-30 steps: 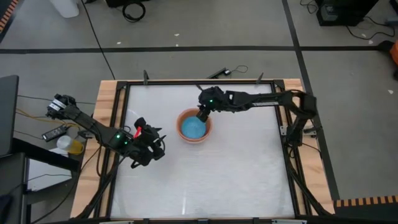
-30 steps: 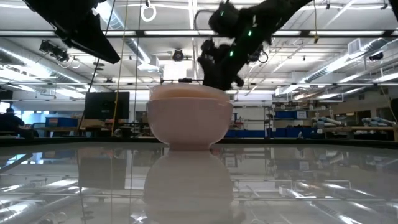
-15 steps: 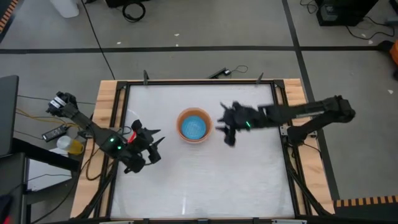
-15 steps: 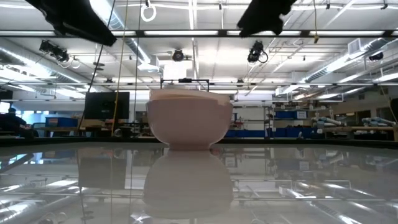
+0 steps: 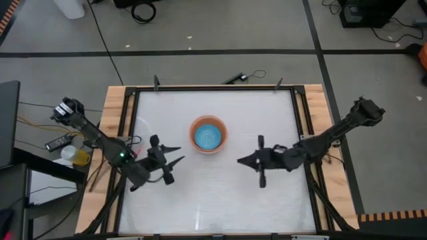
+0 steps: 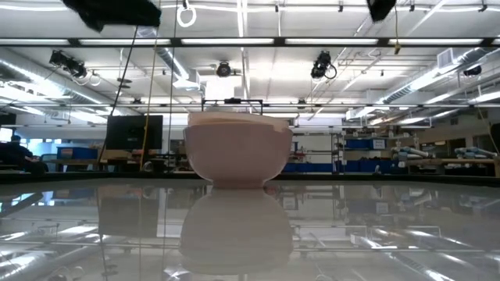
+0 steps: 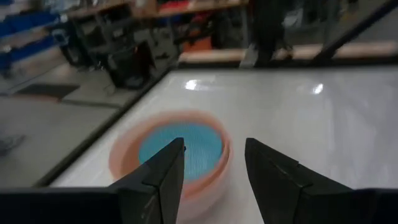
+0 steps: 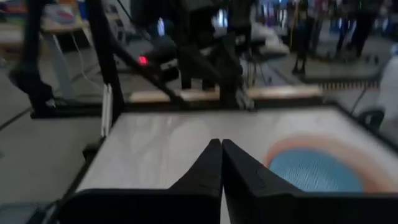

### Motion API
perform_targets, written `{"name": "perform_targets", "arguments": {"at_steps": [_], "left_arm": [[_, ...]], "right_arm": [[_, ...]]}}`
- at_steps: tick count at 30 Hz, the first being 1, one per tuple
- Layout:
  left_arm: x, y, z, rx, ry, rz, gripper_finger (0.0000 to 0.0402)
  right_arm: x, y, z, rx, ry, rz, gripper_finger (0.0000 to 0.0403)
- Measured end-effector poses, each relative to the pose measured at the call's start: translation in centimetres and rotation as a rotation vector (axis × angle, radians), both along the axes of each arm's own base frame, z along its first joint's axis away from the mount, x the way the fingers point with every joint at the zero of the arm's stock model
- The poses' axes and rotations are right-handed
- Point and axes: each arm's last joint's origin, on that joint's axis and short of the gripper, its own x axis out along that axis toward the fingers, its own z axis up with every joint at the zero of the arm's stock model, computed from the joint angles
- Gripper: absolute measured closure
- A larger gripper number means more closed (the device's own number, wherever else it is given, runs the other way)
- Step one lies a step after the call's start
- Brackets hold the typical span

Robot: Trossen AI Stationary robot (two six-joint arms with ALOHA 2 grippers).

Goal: Nest bowls inside each other
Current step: Return to Home Position

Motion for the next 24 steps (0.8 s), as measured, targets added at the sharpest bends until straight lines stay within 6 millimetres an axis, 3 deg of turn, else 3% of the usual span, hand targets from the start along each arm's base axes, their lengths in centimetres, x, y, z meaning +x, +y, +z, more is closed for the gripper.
{"name": "perform_targets", "arguments": {"at_steps": [5, 8, 11, 17, 20, 24], "left_arm": [[-2.0, 1.4, 3.4, -0.007, -0.092, -0.082, 0.0233], [-3.5, 2.7, 3.5, 0.005, -0.116, -0.103, 0.0252], [-4.7, 3.7, 1.2, -0.027, -0.176, -0.096, 0.0280], [-6.3, 5.3, -2.8, -0.096, -0.307, -0.183, 0.0334], [-6.9, 6.2, -3.0, -0.045, -0.327, -0.167, 0.0358], [-7.7, 7.6, -2.0, 0.013, -0.379, -0.185, 0.0392]], "right_arm": [[-2.8, -0.6, 2.7, -0.071, -0.069, 0.047, 0.0392], [-4.6, -1.5, 3.8, -0.073, -0.084, 0.044, 0.0396], [-6.0, -2.5, 2.8, -0.057, -0.099, 0.023, 0.0396], [-7.5, -4.6, -2.1, -0.009, -0.172, -0.042, 0.0399], [-7.8, -6.2, -3.1, 0.017, -0.245, -0.099, 0.0400], [-7.9, -7.8, -3.0, 0.038, -0.251, -0.009, 0.0400]]}}
